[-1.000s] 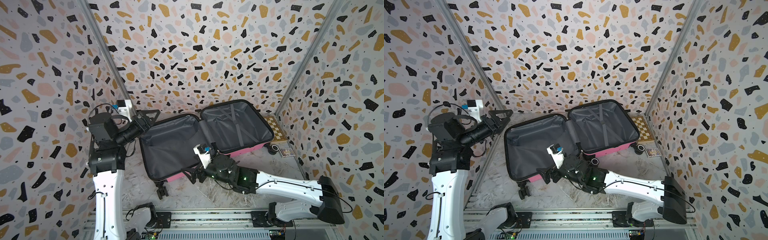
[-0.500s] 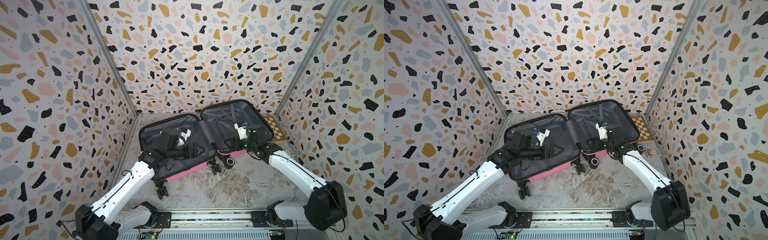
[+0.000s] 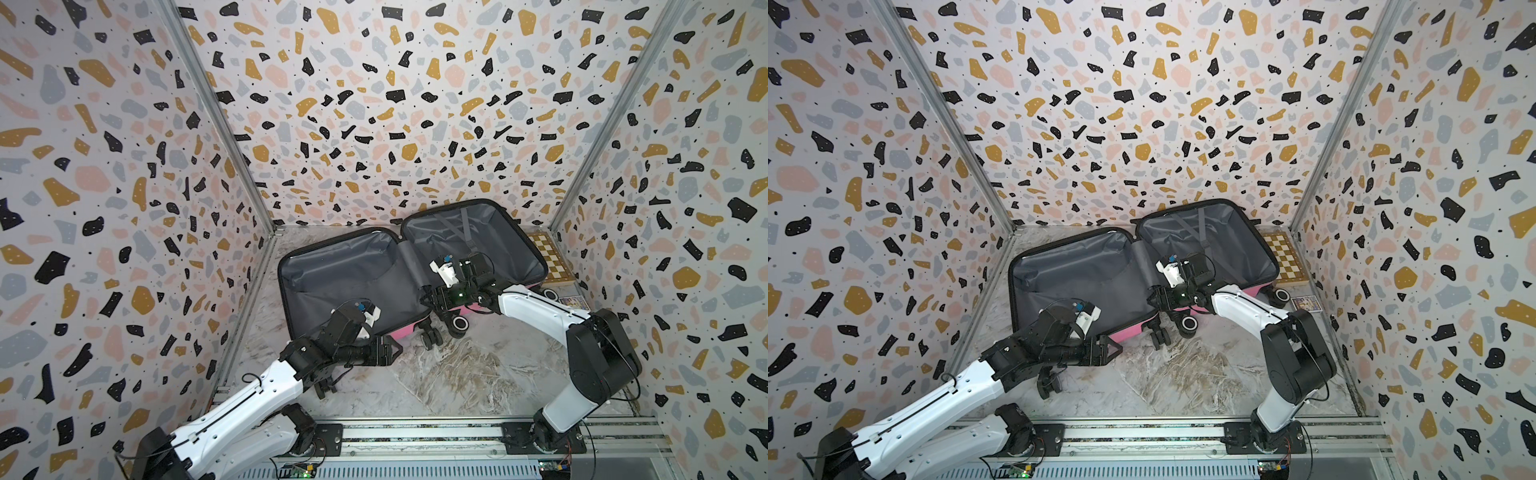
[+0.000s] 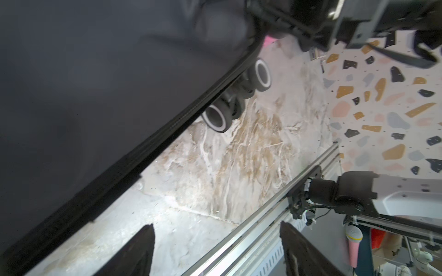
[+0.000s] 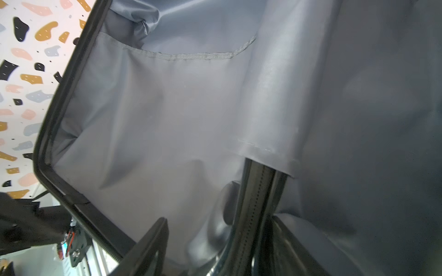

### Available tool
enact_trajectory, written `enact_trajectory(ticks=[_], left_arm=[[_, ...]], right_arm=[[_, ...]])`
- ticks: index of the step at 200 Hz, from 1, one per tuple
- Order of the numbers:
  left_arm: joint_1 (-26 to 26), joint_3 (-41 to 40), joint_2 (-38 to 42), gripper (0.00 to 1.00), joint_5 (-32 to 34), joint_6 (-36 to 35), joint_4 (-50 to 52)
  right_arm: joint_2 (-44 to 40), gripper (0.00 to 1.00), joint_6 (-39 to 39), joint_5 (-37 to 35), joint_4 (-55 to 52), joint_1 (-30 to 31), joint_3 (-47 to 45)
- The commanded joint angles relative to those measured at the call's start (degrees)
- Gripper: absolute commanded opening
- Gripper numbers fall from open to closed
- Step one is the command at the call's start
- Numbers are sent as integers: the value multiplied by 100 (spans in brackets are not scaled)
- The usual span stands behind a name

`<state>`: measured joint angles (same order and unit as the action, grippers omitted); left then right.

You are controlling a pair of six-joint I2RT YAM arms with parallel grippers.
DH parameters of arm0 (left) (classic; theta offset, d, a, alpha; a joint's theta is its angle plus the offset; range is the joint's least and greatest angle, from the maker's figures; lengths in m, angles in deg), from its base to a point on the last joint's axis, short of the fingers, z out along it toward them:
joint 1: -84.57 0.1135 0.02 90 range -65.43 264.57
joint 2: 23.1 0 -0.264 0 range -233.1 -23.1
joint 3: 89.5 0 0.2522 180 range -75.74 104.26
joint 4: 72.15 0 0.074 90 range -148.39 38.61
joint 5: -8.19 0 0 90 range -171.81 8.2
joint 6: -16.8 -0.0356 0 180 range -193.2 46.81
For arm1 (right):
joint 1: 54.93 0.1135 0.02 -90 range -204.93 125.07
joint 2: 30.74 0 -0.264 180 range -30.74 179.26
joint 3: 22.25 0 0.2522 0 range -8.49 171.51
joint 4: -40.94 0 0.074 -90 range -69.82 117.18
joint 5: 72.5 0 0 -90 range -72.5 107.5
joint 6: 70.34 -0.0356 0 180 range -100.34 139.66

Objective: Open the suitcase zippers
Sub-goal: Reset both arms

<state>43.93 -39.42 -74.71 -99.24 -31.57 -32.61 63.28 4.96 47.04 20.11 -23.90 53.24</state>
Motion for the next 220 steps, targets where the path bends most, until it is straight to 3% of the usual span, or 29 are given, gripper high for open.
enact_trajectory(ticks=[1, 49, 119, 220], left_arm=[[10, -212, 57, 82, 344, 87, -283], [752, -675, 163, 82, 229, 161, -548], [1835, -724, 1014, 82, 1, -68, 135], [1954, 46, 1709, 82, -21, -129, 888]], right_arm=[[-166, 67, -257, 443, 104, 430, -298], [-538, 66, -837, 294, 685, 1309, -797], [-721, 66, -1566, -323, 1410, 2581, -1098], [-1578, 68, -1758, -1122, 1231, 3175, -1357]])
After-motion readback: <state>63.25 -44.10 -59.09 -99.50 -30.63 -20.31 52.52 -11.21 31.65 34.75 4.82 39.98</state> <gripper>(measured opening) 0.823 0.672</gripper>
